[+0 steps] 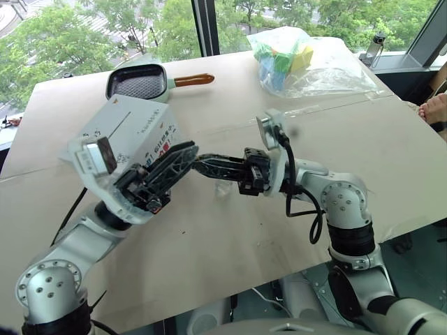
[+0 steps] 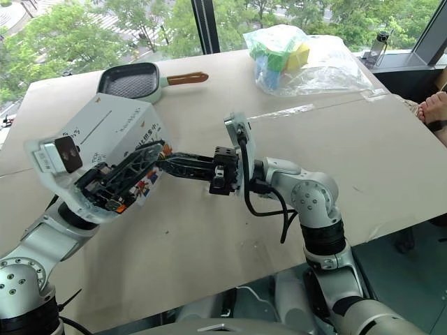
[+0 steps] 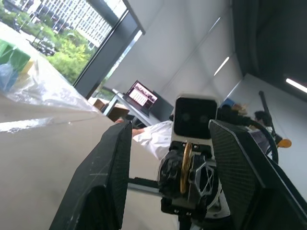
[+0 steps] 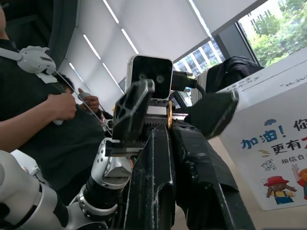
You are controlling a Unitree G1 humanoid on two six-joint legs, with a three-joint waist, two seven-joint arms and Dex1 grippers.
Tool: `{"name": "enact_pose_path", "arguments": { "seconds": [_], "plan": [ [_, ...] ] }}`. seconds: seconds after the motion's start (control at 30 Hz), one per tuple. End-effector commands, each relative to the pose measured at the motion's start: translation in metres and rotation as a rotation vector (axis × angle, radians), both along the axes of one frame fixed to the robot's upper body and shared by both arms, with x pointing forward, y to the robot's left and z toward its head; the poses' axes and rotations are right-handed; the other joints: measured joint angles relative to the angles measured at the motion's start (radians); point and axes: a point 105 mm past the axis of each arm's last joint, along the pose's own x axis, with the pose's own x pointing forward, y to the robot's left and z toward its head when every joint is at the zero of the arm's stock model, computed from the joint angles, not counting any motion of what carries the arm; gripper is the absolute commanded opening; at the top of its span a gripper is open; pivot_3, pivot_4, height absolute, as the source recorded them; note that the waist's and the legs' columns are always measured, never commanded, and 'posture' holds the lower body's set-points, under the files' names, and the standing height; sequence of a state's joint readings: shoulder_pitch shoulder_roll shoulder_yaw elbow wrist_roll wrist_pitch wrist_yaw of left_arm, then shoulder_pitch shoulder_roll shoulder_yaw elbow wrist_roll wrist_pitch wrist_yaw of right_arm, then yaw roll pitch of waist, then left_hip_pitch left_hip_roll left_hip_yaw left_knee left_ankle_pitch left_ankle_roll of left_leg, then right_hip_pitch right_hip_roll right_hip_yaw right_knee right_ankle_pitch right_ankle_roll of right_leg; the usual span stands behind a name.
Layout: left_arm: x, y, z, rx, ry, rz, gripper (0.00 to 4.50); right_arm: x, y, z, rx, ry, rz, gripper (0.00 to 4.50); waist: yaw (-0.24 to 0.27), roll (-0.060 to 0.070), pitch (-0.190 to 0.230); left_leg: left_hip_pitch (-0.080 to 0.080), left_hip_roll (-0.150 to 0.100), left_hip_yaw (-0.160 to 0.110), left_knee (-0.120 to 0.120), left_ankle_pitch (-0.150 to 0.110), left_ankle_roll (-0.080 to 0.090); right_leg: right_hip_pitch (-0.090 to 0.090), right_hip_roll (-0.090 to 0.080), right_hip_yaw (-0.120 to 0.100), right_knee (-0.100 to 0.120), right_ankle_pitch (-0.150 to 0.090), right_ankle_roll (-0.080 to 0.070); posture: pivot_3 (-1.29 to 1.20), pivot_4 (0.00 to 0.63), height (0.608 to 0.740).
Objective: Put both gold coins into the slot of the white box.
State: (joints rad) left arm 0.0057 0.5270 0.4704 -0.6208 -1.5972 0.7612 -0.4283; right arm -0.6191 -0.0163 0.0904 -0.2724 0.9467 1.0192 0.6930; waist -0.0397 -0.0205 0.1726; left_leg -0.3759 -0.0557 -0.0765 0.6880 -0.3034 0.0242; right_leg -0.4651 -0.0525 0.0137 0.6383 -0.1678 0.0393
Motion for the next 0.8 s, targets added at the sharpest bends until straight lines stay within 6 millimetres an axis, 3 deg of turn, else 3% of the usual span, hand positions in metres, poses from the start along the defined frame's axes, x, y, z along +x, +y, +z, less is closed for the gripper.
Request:
{"name": "enact_pose_path", "arguments": {
  "seconds": [0.03,0.07,0.2,0.53,0.8],
  "plan": [
    [-0.008,-0.005,0.003,0.014,-0.023,-0.036,2.06,-0.009,-0.001,0.015,0.037,-0.051,0.026,0.00,0.000,0.000,0.000,0.000,0.000,0.000,0.000,0.000,0.000,0.000,0.000,0.000,0.000,0.000,0.000,0.00,0.150,0.721],
    [-0.009,-0.007,0.000,0.023,-0.015,-0.050,1.84,-0.008,-0.001,0.015,0.037,-0.051,0.025,0.00,-0.001,0.000,0.000,0.000,0.000,0.000,0.000,0.000,0.000,0.000,0.000,0.000,0.000,0.000,0.000,0.00,0.150,0.721],
    [-0.014,-0.013,-0.006,0.042,0.007,-0.094,0.11,-0.008,-0.001,0.016,0.037,-0.050,0.022,0.00,0.001,0.000,0.000,0.000,0.000,0.000,0.000,0.000,0.000,0.000,0.000,0.000,0.000,0.000,0.000,0.00,0.150,0.721],
    [-0.011,-0.008,-0.003,0.016,-0.017,-0.071,0.04,-0.006,0.000,0.015,0.031,-0.039,0.017,0.00,0.001,0.000,0.000,0.000,0.000,0.000,0.000,0.000,0.000,0.000,0.000,0.000,0.000,0.000,0.000,0.00,0.150,0.721],
    [-0.015,-0.002,0.012,-0.054,-0.085,-0.079,0.00,-0.003,-0.001,0.018,0.065,0.018,0.021,0.00,0.001,0.000,0.000,0.000,0.000,0.000,0.000,0.000,0.000,0.000,0.000,0.000,0.000,0.000,0.000,0.00,0.150,0.721]
  ]
}}
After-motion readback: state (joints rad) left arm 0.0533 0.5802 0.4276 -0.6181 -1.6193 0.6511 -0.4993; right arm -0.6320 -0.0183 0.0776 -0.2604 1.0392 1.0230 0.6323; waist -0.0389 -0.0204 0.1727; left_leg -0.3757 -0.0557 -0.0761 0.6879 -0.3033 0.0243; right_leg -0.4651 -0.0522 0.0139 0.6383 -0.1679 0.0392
